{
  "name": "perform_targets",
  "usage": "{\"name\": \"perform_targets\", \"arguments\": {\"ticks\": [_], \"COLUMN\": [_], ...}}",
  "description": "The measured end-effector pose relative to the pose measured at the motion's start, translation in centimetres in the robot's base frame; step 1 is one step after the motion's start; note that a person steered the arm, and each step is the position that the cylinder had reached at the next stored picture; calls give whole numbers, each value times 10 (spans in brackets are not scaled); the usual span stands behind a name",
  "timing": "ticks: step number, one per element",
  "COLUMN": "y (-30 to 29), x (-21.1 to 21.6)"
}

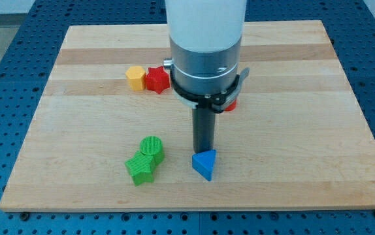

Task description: Push the triangle into the green blocks

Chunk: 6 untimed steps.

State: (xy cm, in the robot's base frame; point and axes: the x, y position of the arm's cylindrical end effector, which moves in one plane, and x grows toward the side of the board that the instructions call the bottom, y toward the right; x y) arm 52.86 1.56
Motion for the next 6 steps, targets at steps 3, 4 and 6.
{"name": "perform_targets", "arguments": {"ticks": [3,4,6], "y": [48,-21,-42], "x": [31,31,27]}}
